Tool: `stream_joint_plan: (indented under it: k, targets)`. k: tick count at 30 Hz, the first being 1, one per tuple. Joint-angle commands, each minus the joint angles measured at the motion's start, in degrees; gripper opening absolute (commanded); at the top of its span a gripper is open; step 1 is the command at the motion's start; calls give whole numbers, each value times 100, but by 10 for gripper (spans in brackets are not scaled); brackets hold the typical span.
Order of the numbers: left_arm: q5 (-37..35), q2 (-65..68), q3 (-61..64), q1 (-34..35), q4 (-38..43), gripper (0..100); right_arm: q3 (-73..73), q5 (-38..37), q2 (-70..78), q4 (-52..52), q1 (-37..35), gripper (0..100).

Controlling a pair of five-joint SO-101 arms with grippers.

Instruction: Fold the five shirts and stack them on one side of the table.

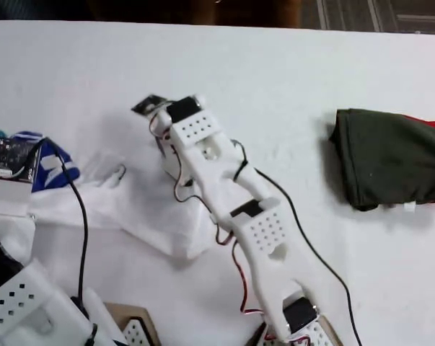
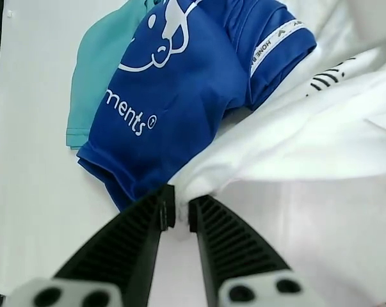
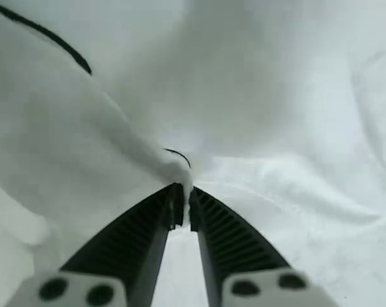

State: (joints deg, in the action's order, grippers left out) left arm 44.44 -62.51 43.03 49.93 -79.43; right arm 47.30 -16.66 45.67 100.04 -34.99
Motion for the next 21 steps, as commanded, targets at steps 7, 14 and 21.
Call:
stream_joint_plan:
  k: [7,14,21]
  targets:
    - [62,-53,-31,53,18,25,18,44,-2044,145,31,19]
    - [18,-53,-75,53,26,25,18,70,-2976,145,31,19]
    - [-510,-615,-136,26,53,25,18,79,-4092,145,31,19]
